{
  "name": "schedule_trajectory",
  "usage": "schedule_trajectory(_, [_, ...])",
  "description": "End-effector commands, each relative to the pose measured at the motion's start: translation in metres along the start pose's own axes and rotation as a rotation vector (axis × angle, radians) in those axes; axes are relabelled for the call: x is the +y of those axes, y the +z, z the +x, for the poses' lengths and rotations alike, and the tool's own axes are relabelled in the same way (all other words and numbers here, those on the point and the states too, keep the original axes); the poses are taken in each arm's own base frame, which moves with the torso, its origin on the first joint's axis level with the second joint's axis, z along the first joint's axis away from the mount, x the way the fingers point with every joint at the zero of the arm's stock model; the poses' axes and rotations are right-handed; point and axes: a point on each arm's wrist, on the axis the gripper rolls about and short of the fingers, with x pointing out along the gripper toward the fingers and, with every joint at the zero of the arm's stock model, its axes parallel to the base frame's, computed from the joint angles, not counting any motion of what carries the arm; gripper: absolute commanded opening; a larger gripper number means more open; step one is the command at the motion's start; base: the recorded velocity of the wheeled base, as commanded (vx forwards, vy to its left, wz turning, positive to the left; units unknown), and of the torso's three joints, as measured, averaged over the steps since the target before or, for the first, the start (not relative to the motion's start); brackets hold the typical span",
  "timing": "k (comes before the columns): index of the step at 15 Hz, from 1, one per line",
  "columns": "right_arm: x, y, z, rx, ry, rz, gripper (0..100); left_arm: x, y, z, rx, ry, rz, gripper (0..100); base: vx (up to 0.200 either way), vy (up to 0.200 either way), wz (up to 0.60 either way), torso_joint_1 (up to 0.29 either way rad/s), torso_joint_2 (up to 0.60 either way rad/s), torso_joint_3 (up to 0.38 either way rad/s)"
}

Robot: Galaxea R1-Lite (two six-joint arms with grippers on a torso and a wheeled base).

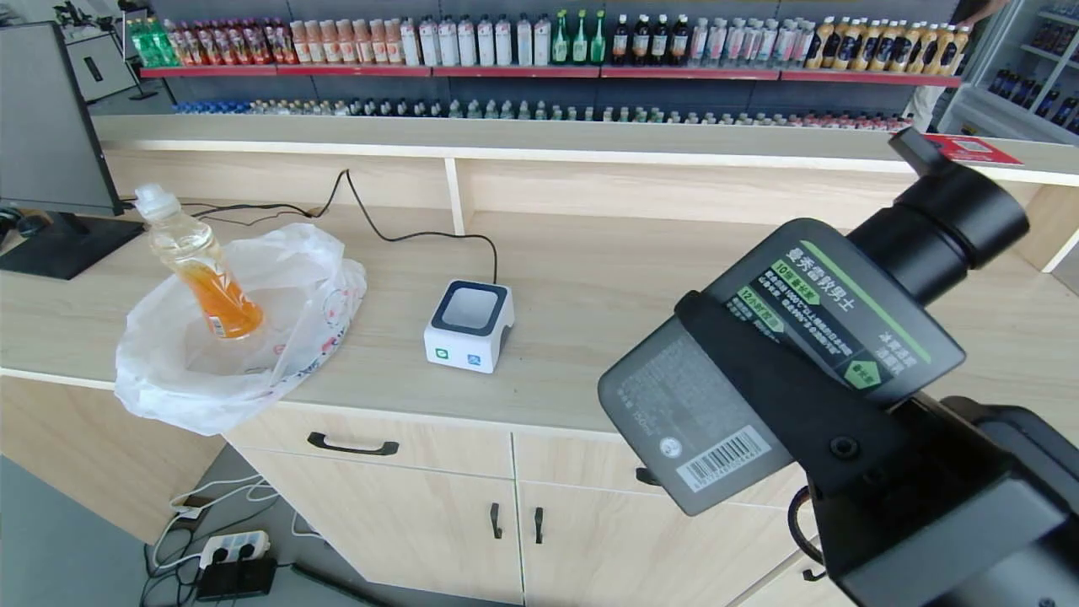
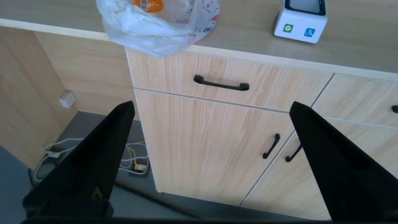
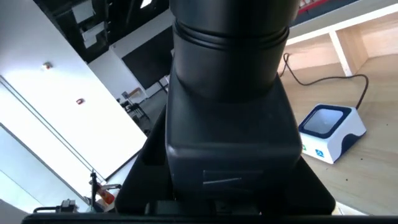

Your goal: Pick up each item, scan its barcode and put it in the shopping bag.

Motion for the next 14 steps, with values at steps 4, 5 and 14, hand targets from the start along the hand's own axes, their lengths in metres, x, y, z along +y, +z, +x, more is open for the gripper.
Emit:
schedule_trajectory(4, [-0.027, -0.014, -0.018, 0.102, -0.064, -0.165, 0, 0.000, 0.000, 0.000, -0.001, 0.000, 0.000, 100, 0.000, 0.000, 0.00, 0.000, 0.00, 0.000])
schedule_trajectory(5, [-0.034, -0.012, -0.018, 0.093, -0.091, -0.193, 0, 0.000, 0.000, 0.000, -0.001, 0.002, 0.000, 100, 0.000, 0.000, 0.00, 0.000, 0.00, 0.000])
schedule_trajectory(14, [-0.112, 0.014, -0.026, 0.074, -0.398, -0.520, 0, 0.000, 0.000, 0.000, 0.001, 0.002, -0.002, 100, 0.000, 0.000, 0.00, 0.000, 0.00, 0.000])
